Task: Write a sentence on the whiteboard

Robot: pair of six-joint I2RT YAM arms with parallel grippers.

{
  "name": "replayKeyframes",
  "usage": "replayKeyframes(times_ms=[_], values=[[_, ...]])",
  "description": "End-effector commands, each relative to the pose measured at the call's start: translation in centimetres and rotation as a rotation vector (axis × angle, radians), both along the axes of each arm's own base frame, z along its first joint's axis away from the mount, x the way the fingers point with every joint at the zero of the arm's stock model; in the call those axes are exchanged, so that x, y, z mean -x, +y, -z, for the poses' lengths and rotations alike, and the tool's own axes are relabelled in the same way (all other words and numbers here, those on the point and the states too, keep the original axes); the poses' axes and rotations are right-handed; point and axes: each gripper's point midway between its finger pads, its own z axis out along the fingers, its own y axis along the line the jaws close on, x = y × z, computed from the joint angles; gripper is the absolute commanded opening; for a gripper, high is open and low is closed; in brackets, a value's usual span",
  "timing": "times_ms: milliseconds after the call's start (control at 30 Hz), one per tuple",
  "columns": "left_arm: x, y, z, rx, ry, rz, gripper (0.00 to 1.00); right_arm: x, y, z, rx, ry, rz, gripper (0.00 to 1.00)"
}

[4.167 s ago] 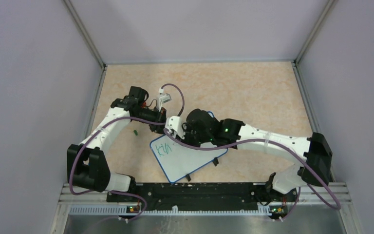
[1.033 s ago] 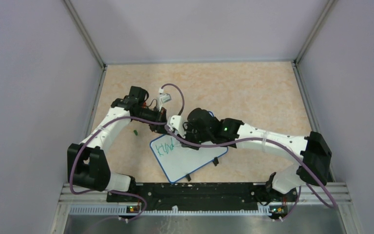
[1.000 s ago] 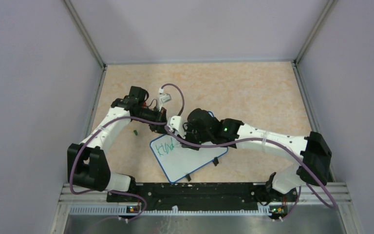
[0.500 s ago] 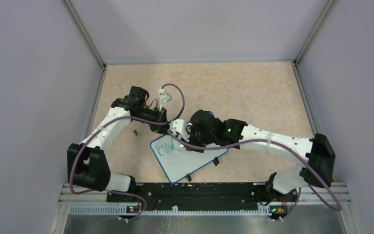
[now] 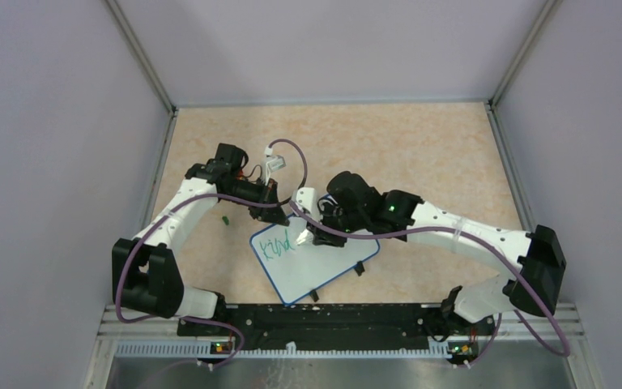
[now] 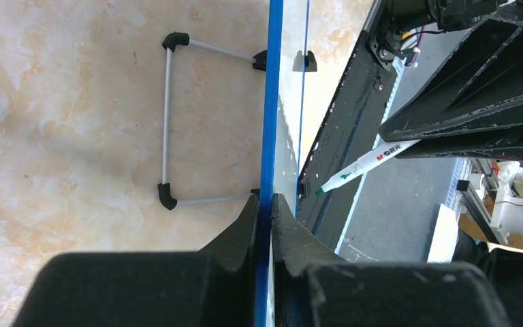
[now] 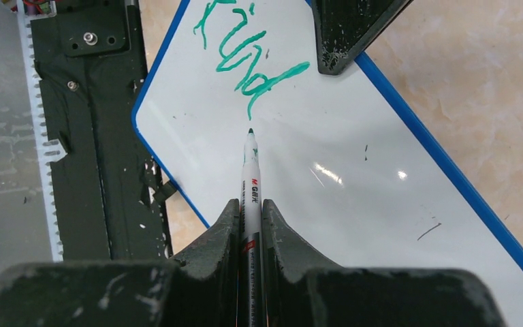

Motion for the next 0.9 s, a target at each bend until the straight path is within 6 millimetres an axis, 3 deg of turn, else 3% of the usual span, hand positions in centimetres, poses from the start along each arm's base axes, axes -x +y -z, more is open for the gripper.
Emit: replayKeyframes(times_ms=[0, 433, 867], values=[[0.4, 0.4, 1.8, -0.073, 0.02, -0.003, 0.0, 0.0, 0.7, -2.6, -0.095, -0.02, -0.018, 0.0], [0.4, 0.4, 1.8, -0.073, 0.022, -0.003, 0.0, -0.5, 1.8, -2.4, -0.108, -0.015, -0.009, 0.0], [0.4, 0.4, 1.9, -0.074, 0.027, -0.003, 0.0, -2.4, 2.9, -2.2, -0.11, -0.057, 0.053, 0.0]])
